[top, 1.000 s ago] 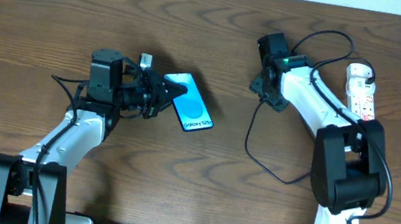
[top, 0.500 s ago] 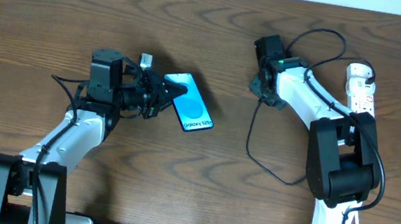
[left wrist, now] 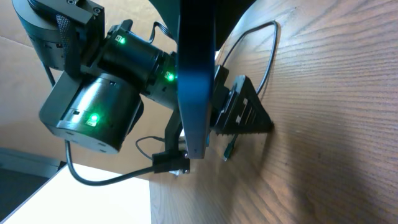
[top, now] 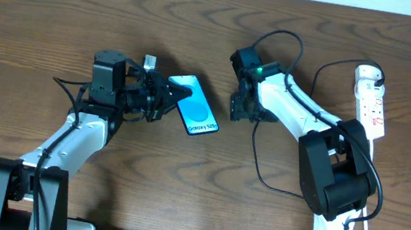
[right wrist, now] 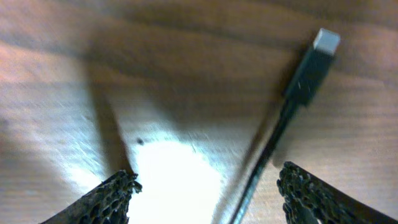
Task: Plug charger to phone and switch on socket
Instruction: 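Move the right gripper to the black cable and grasp its USB-C plug, then carry the USB-C plug with the right gripper toward the phone's bottom port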
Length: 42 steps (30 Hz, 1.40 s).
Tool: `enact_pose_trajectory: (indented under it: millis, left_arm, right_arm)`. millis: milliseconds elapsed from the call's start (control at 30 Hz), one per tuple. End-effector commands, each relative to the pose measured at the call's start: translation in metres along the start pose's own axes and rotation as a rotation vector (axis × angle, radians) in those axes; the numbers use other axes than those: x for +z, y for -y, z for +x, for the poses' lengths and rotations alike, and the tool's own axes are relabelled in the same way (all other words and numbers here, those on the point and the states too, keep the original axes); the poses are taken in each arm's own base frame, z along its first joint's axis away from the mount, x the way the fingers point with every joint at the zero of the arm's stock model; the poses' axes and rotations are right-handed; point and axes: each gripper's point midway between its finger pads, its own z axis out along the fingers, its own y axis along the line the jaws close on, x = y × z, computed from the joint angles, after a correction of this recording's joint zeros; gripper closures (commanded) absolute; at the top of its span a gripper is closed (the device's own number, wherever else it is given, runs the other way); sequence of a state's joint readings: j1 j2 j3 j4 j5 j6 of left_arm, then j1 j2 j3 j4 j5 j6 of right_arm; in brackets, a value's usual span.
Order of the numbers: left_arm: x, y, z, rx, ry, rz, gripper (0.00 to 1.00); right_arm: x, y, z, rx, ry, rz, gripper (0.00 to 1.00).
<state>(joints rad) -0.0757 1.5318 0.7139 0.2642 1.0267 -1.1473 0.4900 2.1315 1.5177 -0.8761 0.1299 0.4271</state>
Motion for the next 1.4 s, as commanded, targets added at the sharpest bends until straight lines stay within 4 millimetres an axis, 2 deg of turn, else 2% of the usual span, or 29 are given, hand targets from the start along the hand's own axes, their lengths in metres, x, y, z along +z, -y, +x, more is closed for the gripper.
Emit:
enact_pose_trajectory:
  millis: [0,33,100,167,433,533,700,800,933,1067,1167,1233,1300,1367]
  left_arm:
    - [-0.002,0.012,0.005,0.039,-0.030,0.029,0.92]
    - [-0.002,0.012,0.005,0.039,-0.030,0.029,0.93]
    - [-0.002,0.012,0.005,0.039,-0.030,0.029,0.93]
    - [-0.002,0.012,0.005,0.039,-0.030,0.029,0.93]
    - [-0.002,0.012,0.005,0.038,-0.031,0.029,0.92]
    - [-0.002,0.012,0.005,0.038,-0.031,0.029,0.93]
    - [-0.002,0.012,0.005,0.039,-0.031,0.029,0.93]
    - [-0.002,0.012,0.005,0.039,-0.031,0.029,0.92]
    - [-0.002,0.012,0.005,0.007,-0.031,0.029,0.93]
    - [-0.002,0.012,0.005,-0.014,-0.031,0.029,0.92]
    - [-0.002,0.012,0.004,-0.013,-0.030,0.029,0.92]
    - [-0.002,0.012,0.005,-0.013,-0.032,0.030,0.92]
    - [-0.002,0.013,0.005,-0.012,-0.032,0.030,0.93]
    - [-0.002,0.020,0.002,0.026,-0.023,0.053,0.93]
  right_arm:
    - [0.018,0.007,0.006,0.035,-0.015,0.045,0.28]
    - [0.018,0.009,0.005,0.064,-0.008,0.051,0.30]
    - [0.018,0.014,0.003,0.126,0.004,0.072,0.41]
    - [0.019,0.016,0.005,0.165,0.002,0.081,0.46]
    - [0.025,0.031,0.008,0.231,0.016,0.148,0.47]
    - [0.027,0.031,0.008,0.233,0.021,0.144,0.54]
    - [0.030,0.031,0.013,0.231,0.009,0.142,0.76]
    - [0.032,0.032,0.018,0.228,-0.004,0.146,0.99]
    - [0.030,0.024,0.020,0.199,-0.027,0.097,0.99]
    - [0.009,0.003,0.013,0.128,-0.047,-0.081,0.99]
    - [-0.025,-0.009,0.006,0.042,-0.029,-0.256,0.99]
    - [-0.061,-0.014,0.005,-0.064,-0.001,-0.409,0.99]
    - [-0.086,-0.014,0.009,-0.121,0.015,-0.494,0.99]
    - [-0.123,0.001,0.017,-0.180,0.054,-0.559,0.99]
